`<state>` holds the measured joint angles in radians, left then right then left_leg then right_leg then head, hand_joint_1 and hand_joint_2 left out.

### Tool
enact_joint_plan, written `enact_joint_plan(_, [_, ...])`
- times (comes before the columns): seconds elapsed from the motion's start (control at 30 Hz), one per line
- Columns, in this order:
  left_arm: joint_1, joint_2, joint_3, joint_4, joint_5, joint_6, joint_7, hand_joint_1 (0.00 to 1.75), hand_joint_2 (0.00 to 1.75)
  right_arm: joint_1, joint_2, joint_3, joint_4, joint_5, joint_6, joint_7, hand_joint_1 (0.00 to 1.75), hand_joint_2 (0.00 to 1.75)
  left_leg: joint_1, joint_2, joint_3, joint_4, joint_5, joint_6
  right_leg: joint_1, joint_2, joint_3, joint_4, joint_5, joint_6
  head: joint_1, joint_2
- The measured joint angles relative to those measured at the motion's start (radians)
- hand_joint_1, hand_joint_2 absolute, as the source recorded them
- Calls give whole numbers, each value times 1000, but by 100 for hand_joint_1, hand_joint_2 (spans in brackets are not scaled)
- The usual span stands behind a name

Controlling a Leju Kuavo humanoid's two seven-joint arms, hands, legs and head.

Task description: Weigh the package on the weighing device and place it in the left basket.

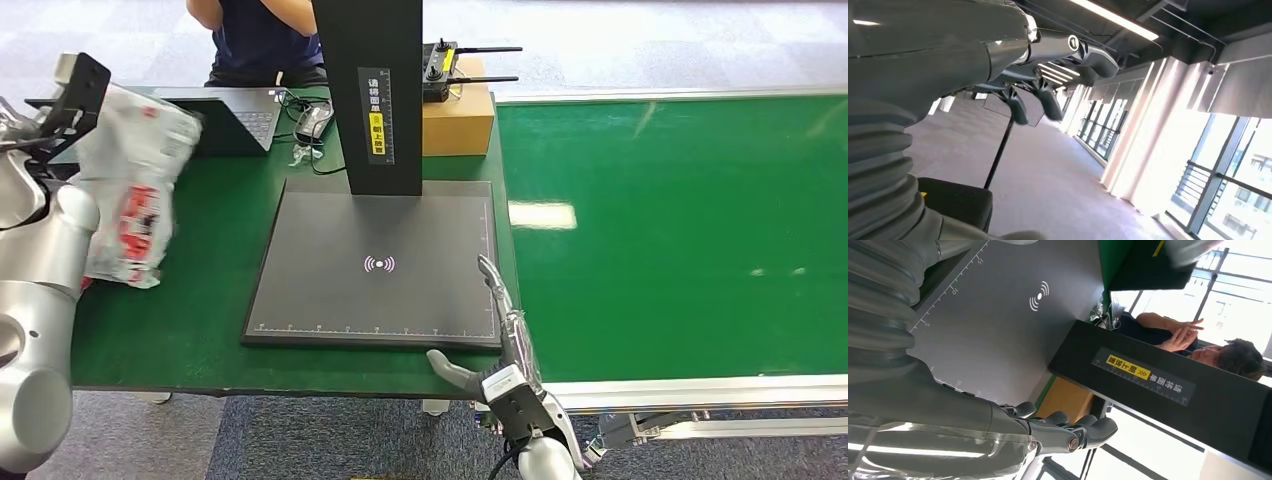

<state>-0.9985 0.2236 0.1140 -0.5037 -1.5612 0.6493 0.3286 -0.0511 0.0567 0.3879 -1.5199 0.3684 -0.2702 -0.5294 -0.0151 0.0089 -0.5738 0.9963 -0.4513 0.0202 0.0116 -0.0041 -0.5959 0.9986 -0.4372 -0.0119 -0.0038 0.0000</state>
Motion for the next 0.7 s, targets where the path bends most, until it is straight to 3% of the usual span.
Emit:
enact_joint_plan(0.4, [-8, -14, -12, 38, 41, -4, -82, 0, 175, 2, 0, 0, -1, 7, 3, 1, 0, 175, 0, 0, 0, 0, 0, 0, 0, 0, 0, 0, 0, 0, 0, 0])
enact_joint_plan(0.7, [46, -104, 3, -71, 301, 10, -366, 0, 175, 2, 1, -2, -1, 10, 6, 3, 0, 175, 0, 0, 0, 0, 0, 0, -1, 0, 0, 0, 0, 0, 0, 0])
